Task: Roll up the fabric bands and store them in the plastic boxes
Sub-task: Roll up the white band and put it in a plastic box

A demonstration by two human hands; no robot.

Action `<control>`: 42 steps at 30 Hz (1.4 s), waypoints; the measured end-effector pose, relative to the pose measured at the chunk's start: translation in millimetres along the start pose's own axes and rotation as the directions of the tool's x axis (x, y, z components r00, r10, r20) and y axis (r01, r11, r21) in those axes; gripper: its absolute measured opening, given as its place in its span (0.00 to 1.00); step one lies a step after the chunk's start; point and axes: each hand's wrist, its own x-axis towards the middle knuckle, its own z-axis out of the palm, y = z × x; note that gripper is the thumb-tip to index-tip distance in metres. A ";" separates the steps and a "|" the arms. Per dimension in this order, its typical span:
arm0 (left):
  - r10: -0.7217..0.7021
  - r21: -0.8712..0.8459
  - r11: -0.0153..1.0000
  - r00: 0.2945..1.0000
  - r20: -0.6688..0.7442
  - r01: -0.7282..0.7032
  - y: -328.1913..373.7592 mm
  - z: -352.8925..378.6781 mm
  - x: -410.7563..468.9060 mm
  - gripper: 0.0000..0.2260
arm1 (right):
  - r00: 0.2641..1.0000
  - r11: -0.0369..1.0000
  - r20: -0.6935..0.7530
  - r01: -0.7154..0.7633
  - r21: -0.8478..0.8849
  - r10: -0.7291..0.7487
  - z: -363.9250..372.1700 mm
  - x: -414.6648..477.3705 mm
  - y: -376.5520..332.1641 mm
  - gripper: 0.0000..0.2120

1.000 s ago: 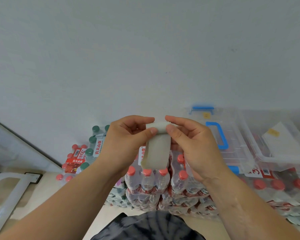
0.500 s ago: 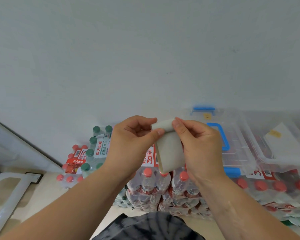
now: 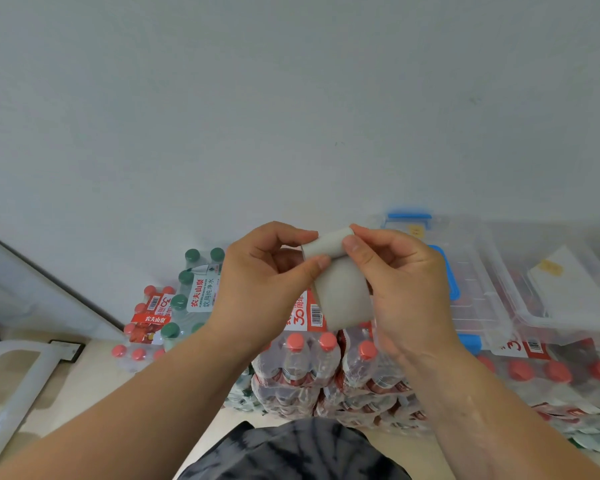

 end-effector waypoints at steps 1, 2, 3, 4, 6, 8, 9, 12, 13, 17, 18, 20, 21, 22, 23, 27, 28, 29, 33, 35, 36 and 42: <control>-0.003 0.007 1.000 1.000 0.002 0.003 -0.7 0.2 0.1 0.12 | 1.000 1.000 -0.001 -0.009 0.009 0.009 0.3 0.8 -0.8 0.07; -0.008 0.009 1.000 1.000 0.006 0.008 -1.0 0.0 0.5 0.12 | 1.000 1.000 0.003 -0.021 0.016 0.021 0.3 1.6 -0.7 0.08; -0.017 -0.001 1.000 1.000 0.012 0.017 -1.5 -0.6 1.5 0.12 | 0.999 0.999 0.008 -0.039 0.024 0.039 0.0 1.7 -0.9 0.08; -0.031 -0.021 0.999 0.999 0.018 0.031 -1.6 -1.1 2.8 0.11 | 0.999 0.998 0.013 -0.052 0.031 0.052 -0.6 1.8 0.1 0.08; -0.081 -0.075 0.994 0.997 0.020 0.082 -0.8 -1.9 5.6 0.06 | 0.997 0.996 0.012 -0.073 0.045 0.072 -1.0 1.4 0.9 0.08; -0.167 -0.147 0.974 0.985 0.041 0.171 -0.9 -1.9 7.6 0.05 | 0.997 0.995 0.009 -0.077 0.070 0.077 -1.8 1.7 2.9 0.08; -0.209 -0.168 0.962 0.976 0.067 0.217 -1.5 -1.8 8.1 0.06 | 0.997 0.994 0.014 -0.078 0.081 0.077 -1.8 1.9 3.5 0.09; -0.246 -0.152 0.953 0.963 0.106 0.260 -3.8 -2.4 9.4 0.07 | 0.995 0.993 0.062 -0.084 0.078 0.079 -2.9 2.4 5.3 0.12; -0.241 -0.149 0.956 0.965 0.101 0.254 -4.2 -3.0 9.9 0.06 | 0.993 0.993 0.077 -0.091 0.071 0.085 -3.3 2.5 4.6 0.13; -0.204 -0.147 0.965 0.974 0.095 0.217 -5.4 -4.7 11.1 0.07 | 0.993 0.994 0.073 -0.101 0.041 0.098 -5.0 3.6 3.1 0.12; -0.197 -0.148 0.966 0.975 0.099 0.211 -5.9 -4.5 11.0 0.07 | 0.993 0.994 0.061 -0.104 0.033 0.101 -5.3 4.0 3.7 0.13; -0.185 -0.153 0.968 0.977 0.105 0.200 -6.7 -3.9 10.8 0.08 | 0.993 0.994 0.052 -0.109 -0.016 0.110 -5.8 5.5 6.3 0.09; -0.185 -0.155 0.967 0.977 0.109 0.201 -7.2 -3.9 11.0 0.09 | 0.992 0.993 0.055 -0.111 -0.038 0.113 -6.1 5.8 6.8 0.07; -0.189 -0.157 0.966 0.976 0.113 0.205 -7.5 -4.4 11.2 0.10 | 0.992 0.993 0.063 -0.107 -0.049 0.110 -6.5 6.1 7.7 0.07; -0.197 -0.165 0.962 0.973 0.121 0.216 -7.9 -5.2 11.5 0.11 | 0.991 0.993 0.072 -0.106 -0.052 0.109 -7.1 6.0 7.9 0.08; -0.234 -0.222 0.938 0.959 0.158 0.266 -7.7 -4.8 10.6 0.11 | 0.990 0.996 0.107 -0.082 -0.044 0.086 -9.8 4.6 7.0 0.12; -0.243 -0.227 0.935 0.958 0.154 0.274 -7.8 -3.7 10.1 0.11 | 0.990 0.997 0.117 -0.070 -0.041 0.075 -10.2 4.1 7.1 0.12; -0.255 -0.222 0.933 0.956 0.147 0.283 -7.4 -2.5 9.9 0.11 | 0.990 0.997 0.125 -0.061 -0.048 0.067 -10.1 3.8 6.9 0.13; -0.252 -0.187 0.943 0.958 0.138 0.275 -6.9 0.1 12.5 0.07 | 0.989 0.996 0.141 -0.041 -0.077 0.052 -11.9 2.1 5.3 0.13; -0.232 -0.194 0.947 0.964 0.133 0.255 -5.8 0.8 12.1 0.08 | 0.988 0.996 0.142 -0.059 -0.059 0.067 -14.3 2.2 3.4 0.10; -0.217 -0.196 0.951 0.967 0.134 0.240 -5.8 1.5 11.2 0.08 | 0.988 0.996 0.137 -0.070 -0.051 0.076 -15.1 2.6 1.8 0.09; -0.189 -0.224 0.949 0.968 0.164 0.223 -8.2 2.5 7.5 0.09 | 0.983 0.987 0.133 -0.107 -0.119 0.123 -18.8 8.6 -1.7 0.05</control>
